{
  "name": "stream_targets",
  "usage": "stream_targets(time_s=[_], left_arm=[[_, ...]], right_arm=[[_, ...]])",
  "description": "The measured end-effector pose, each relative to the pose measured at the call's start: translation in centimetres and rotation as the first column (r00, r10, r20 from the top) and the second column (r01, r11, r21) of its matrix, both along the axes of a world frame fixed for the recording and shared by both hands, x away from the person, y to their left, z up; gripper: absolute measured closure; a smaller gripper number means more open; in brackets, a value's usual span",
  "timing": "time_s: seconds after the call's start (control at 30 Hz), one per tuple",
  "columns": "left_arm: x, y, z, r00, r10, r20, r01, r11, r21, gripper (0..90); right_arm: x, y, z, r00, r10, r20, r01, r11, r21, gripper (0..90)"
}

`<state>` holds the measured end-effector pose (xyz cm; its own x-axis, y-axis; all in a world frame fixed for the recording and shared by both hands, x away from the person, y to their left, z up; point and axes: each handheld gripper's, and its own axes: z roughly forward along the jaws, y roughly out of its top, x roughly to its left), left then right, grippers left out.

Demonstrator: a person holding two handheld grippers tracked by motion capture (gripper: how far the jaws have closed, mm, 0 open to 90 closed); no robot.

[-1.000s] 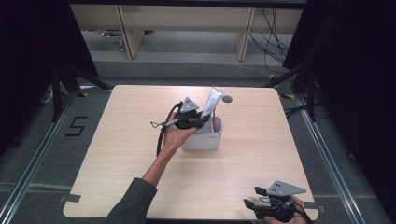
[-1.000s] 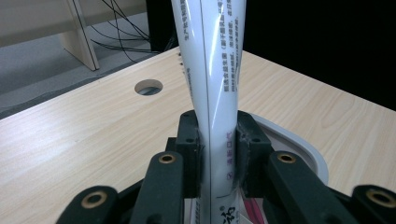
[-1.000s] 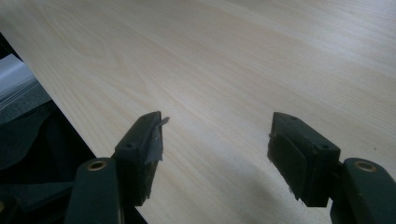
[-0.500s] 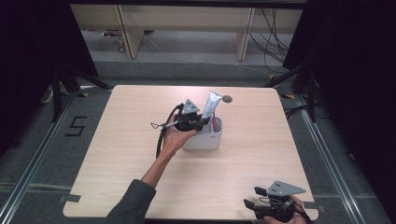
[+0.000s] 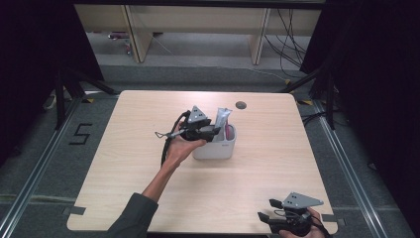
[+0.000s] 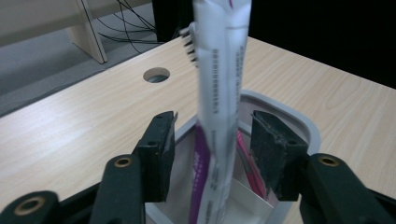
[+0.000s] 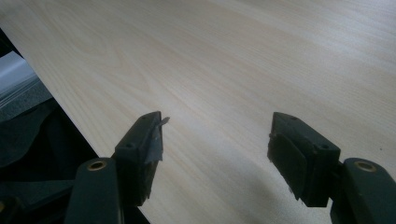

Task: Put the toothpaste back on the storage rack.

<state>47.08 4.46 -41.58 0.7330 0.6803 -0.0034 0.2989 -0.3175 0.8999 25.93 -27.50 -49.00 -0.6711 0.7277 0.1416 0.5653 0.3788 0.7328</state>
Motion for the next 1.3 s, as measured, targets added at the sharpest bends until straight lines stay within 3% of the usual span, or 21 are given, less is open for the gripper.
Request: stream_targets(time_s=[0.3, 0.4, 0.47, 0.7, 0.8, 0.9, 1.0, 1.3], left_arm=[[-0.3, 0.5, 0.5, 0.9997, 0.019, -0.014, -0.019, 0.9998, -0.002, 39.7], [-0.5, 0.7, 0.7, 0.9995, 0.019, -0.026, -0.019, 0.9998, -0.004, 36.9], [-0.7, 0.9, 0.8, 0.9996, 0.010, -0.028, -0.010, 0.9999, -0.005, 36.5], [-1.2, 1.3, 1.2, 0.9997, 0.008, -0.022, -0.008, 1.0000, -0.004, 35.3], [-1.2, 1.6, 1.3, 0.9994, 0.008, -0.033, -0.009, 0.9997, -0.023, 34.1], [-1.3, 1.8, 1.4, 0.9993, 0.008, -0.037, -0.008, 0.9999, -0.008, 33.4], [-1.5, 2.0, 1.4, 0.9990, 0.012, -0.043, -0.013, 0.9992, -0.038, 32.5], [-1.9, 3.0, 1.7, 0.9981, 0.031, -0.054, -0.034, 0.9979, -0.056, 28.2]], right_arm=[[0.0, 0.0, 0.0, 0.9999, 0.005, 0.013, -0.005, 1.0000, 0.007, 35.9], [-0.1, 0.0, 0.1, 0.9999, -0.012, -0.009, 0.012, 0.9999, 0.011, 35.8], [0.1, -0.1, 0.0, 0.9999, 0.003, 0.017, -0.003, 1.0000, -0.003, 35.8], [0.0, 0.0, 0.0, 1.0000, 0.003, 0.004, -0.003, 1.0000, 0.009, 35.8], [0.1, 0.0, 0.0, 1.0000, 0.002, 0.007, -0.002, 1.0000, 0.009, 35.8], [0.0, 0.0, 0.0, 0.9999, -0.003, 0.010, 0.002, 1.0000, 0.004, 35.8], [0.0, 0.0, 0.0, 1.0000, -0.006, -0.002, 0.006, 0.9999, 0.011, 35.8], [0.0, -0.1, 0.1, 0.9999, -0.012, 0.009, 0.012, 0.9999, 0.005, 35.8]])
